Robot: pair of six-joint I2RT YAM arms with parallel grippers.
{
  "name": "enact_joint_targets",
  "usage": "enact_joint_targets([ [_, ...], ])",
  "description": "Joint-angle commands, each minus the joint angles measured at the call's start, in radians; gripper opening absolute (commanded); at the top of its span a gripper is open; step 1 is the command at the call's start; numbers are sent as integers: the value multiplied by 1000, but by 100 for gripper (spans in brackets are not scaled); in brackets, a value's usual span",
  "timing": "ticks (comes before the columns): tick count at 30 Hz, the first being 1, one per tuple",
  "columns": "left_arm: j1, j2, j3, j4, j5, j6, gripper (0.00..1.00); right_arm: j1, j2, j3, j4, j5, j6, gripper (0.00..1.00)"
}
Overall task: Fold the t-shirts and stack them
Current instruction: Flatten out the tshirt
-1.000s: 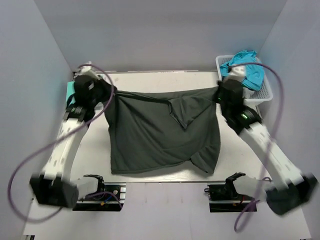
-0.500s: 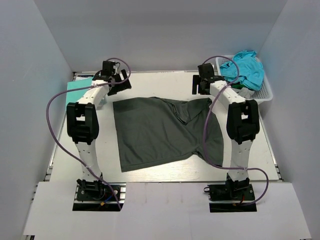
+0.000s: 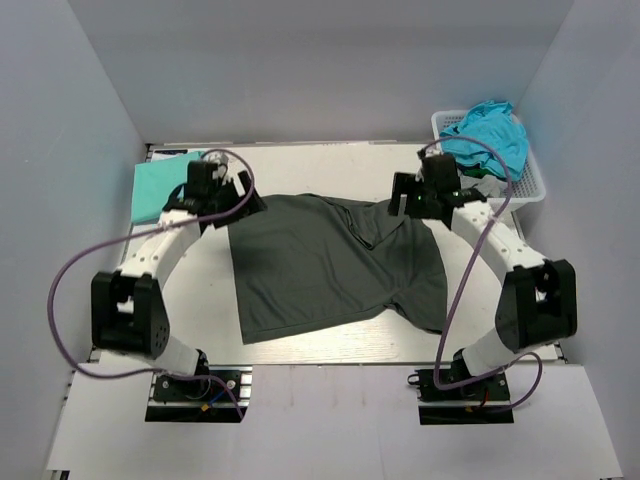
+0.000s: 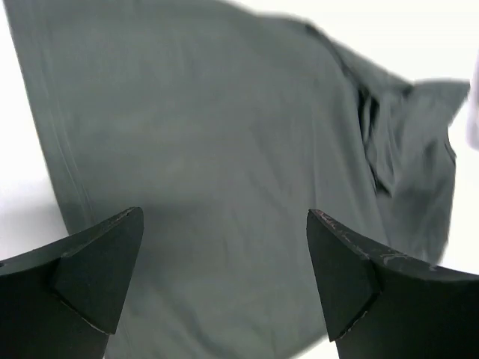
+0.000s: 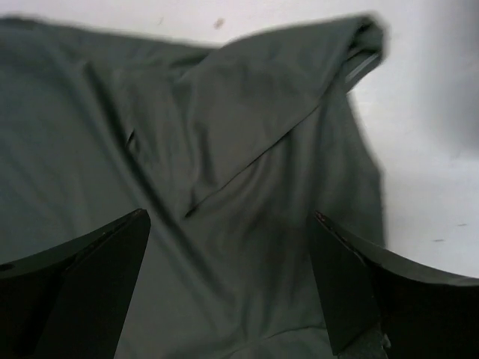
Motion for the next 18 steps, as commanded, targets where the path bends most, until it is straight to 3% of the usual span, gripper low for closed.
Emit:
enact_joint_targets([
  [1, -22, -121, -138, 66, 78, -58, 100, 10, -37, -124, 90, -224, 38, 90],
  [6, -42, -223, -322, 101, 65, -125, 100, 28, 12, -126, 85, -236, 13, 90],
  [10, -60, -232, -386, 126, 85, -144, 100, 59, 122, -89, 104, -239, 5, 89],
  [18, -80, -156, -431, 135, 96, -144, 100, 117, 264, -22, 124, -190, 42, 67],
])
